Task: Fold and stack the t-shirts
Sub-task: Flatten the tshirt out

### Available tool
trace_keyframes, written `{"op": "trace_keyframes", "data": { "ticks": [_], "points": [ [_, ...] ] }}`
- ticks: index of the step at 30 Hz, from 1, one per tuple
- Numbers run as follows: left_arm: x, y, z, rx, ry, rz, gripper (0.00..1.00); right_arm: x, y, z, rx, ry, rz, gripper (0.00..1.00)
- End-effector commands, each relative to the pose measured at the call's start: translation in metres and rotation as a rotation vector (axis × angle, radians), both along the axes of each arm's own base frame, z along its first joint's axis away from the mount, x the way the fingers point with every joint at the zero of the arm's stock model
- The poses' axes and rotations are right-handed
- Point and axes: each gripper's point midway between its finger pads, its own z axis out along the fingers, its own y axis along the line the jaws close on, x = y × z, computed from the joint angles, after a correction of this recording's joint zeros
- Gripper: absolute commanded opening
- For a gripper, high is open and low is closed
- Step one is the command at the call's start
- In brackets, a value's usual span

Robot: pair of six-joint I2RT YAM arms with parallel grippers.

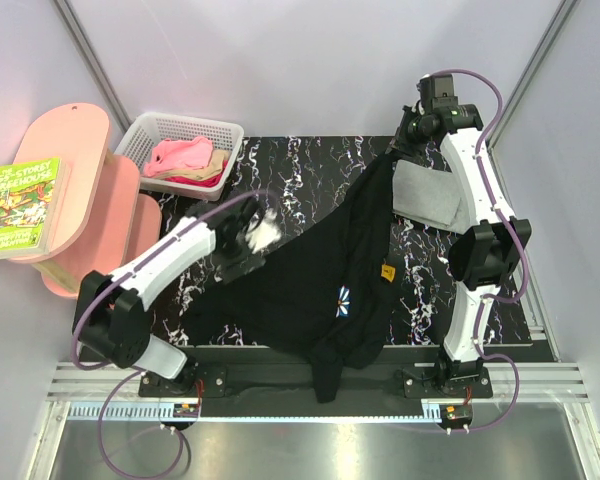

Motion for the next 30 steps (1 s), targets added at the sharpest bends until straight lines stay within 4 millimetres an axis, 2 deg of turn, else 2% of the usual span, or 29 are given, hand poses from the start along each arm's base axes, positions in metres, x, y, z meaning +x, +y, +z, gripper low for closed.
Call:
{"op": "trace_keyframes", "data": {
  "ticks": [1, 3, 4, 6, 7, 10, 13, 18, 25, 30],
  "points": [
    [-0.009, -0.101, 0.082, -0.266, -0.090, -0.144, 0.84, 0.008, 0.003, 0.016, 0.030, -0.064, 0.007, 0.00],
    [-0.030, -0.139, 0.091, -0.335, -0.058, -0.210, 0.84, 0.009, 0.003, 0.013, 0.032, -0.058, 0.004, 0.00],
    [-0.056, -0.166, 0.085, -0.365, 0.016, -0.297, 0.84, 0.009, 0.004, 0.013, 0.035, -0.057, 0.004, 0.00],
    [-0.077, -0.188, 0.074, -0.367, 0.090, -0.338, 0.83, 0.009, 0.004, 0.011, 0.036, -0.054, 0.003, 0.00],
    [-0.093, -0.201, 0.058, -0.339, 0.154, -0.380, 0.80, 0.008, 0.004, 0.008, 0.037, -0.045, 0.003, 0.00],
    [-0.117, -0.215, 0.029, -0.310, 0.275, -0.404, 0.75, 0.006, 0.003, 0.004, 0.030, -0.041, 0.001, 0.00],
    [-0.131, -0.224, 0.011, -0.292, 0.322, -0.428, 0.74, 0.005, -0.001, -0.001, 0.014, -0.040, -0.005, 0.00],
    [-0.139, -0.231, -0.004, -0.274, 0.367, -0.430, 0.73, 0.004, -0.001, -0.008, 0.010, -0.033, -0.002, 0.00],
    [-0.156, -0.248, -0.008, -0.295, 0.403, -0.448, 0.73, 0.005, -0.001, -0.013, 0.009, -0.027, 0.000, 0.00],
    [-0.156, -0.252, -0.020, -0.280, 0.409, -0.438, 0.70, 0.005, 0.000, -0.014, 0.011, -0.027, 0.000, 0.00]
  ]
}}
